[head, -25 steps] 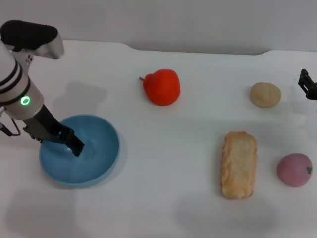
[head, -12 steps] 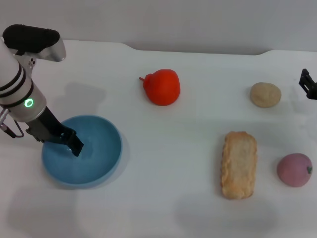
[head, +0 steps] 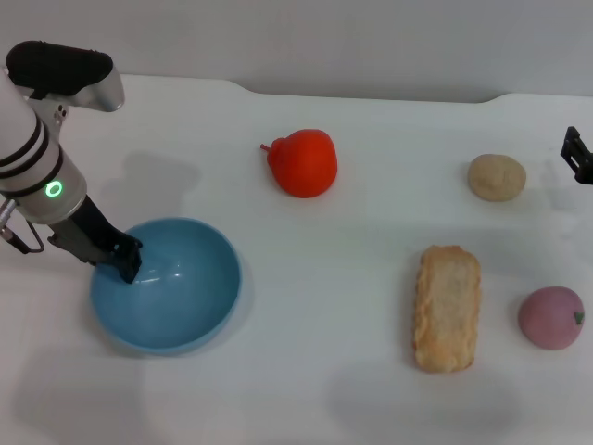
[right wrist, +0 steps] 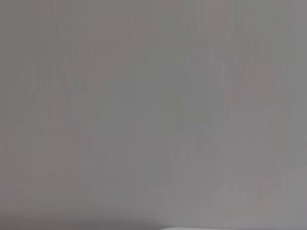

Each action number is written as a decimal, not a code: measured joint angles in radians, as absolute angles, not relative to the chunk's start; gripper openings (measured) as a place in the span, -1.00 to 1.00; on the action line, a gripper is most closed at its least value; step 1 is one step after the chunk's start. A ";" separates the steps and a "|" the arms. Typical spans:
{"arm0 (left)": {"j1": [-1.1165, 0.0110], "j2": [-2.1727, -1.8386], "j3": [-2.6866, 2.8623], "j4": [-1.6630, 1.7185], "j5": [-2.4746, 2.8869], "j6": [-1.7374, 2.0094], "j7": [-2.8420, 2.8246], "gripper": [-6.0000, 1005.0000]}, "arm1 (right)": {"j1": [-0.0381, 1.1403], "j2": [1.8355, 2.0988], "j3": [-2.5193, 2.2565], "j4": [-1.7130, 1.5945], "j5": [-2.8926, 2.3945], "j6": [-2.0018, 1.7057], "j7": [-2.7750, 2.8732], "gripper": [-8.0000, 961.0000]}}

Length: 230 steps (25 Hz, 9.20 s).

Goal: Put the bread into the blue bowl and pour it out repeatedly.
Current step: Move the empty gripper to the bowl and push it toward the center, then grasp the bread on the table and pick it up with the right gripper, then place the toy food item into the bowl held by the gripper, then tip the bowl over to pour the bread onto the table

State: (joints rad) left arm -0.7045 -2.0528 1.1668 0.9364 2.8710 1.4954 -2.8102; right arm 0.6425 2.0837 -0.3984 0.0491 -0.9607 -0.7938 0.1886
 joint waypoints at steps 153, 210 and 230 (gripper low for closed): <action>-0.880 -2.058 1.378 0.897 2.605 1.453 -2.754 -0.97 | 0.636 2.079 -1.599 -1.192 -2.120 -1.157 2.276 -0.45; -0.659 -2.069 2.077 1.068 2.397 0.276 -2.712 -0.96 | 0.126 2.070 -0.661 -1.044 -2.142 -1.605 2.176 0.01; -0.704 -2.079 2.352 0.685 2.408 -0.547 -2.698 -0.97 | 0.168 2.068 -0.651 -0.996 -2.136 -1.597 2.124 0.02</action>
